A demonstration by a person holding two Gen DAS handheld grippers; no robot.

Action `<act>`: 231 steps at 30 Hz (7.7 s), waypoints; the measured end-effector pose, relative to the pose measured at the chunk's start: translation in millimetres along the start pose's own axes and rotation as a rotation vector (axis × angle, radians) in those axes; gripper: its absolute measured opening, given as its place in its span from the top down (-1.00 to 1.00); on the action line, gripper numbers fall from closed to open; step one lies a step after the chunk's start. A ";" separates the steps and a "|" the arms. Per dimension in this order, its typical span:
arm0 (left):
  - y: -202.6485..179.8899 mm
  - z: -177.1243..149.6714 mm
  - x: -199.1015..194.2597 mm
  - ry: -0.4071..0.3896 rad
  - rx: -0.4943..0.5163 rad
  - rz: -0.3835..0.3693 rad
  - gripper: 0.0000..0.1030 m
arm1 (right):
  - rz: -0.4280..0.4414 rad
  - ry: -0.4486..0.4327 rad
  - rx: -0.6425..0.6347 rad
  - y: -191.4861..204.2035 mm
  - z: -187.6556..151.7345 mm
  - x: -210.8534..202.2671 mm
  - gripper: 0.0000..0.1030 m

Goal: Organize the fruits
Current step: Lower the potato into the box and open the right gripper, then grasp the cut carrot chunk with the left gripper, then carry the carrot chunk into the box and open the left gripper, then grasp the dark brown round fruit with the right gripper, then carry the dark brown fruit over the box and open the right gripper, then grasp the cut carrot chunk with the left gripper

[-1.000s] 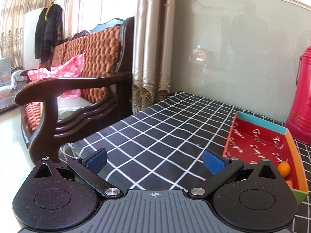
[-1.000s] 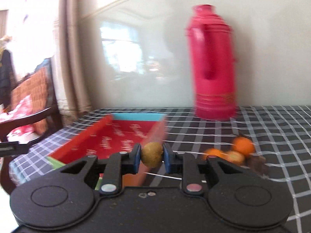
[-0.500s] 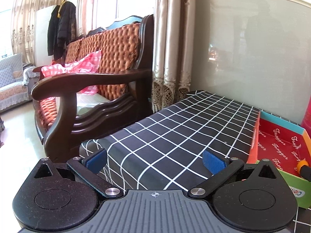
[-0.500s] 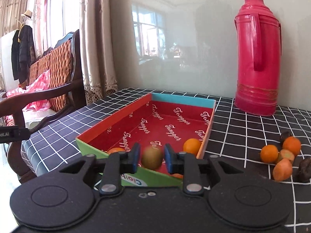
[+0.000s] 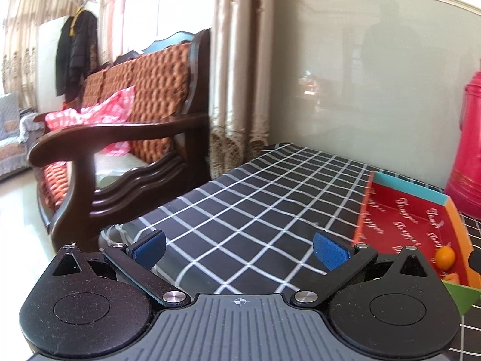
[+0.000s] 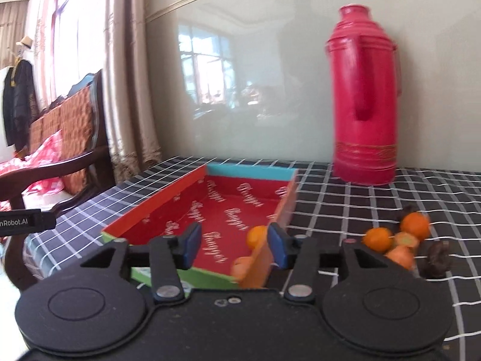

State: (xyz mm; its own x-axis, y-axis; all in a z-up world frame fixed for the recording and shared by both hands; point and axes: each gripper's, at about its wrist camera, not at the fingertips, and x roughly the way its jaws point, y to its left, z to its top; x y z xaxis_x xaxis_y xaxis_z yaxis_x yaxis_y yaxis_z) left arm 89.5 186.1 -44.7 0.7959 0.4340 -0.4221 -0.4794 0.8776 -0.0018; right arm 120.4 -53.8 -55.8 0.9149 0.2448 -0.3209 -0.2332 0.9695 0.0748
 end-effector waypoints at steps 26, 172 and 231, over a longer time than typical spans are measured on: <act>-231.1 -43.9 -53.9 -0.012 0.359 -0.499 -1.00 | -0.610 -0.042 0.217 -166.2 -24.5 -81.1 -0.56; 1.8 3.7 10.8 0.018 -0.112 0.069 -1.00 | 0.044 0.035 0.011 -50.7 10.6 11.1 0.42; -327.2 -63.7 -49.2 0.061 0.436 -0.674 -0.50 | -0.716 -0.096 0.290 -214.1 -29.4 -94.5 -0.87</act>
State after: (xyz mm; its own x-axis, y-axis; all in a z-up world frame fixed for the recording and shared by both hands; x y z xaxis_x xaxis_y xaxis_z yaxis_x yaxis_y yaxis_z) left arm 183.6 -135.3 -81.1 0.8350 -0.2182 -0.5051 0.2941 0.9529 0.0746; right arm 74.1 -284.7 -69.3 0.8377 -0.4547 -0.3024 0.5086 0.8513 0.1288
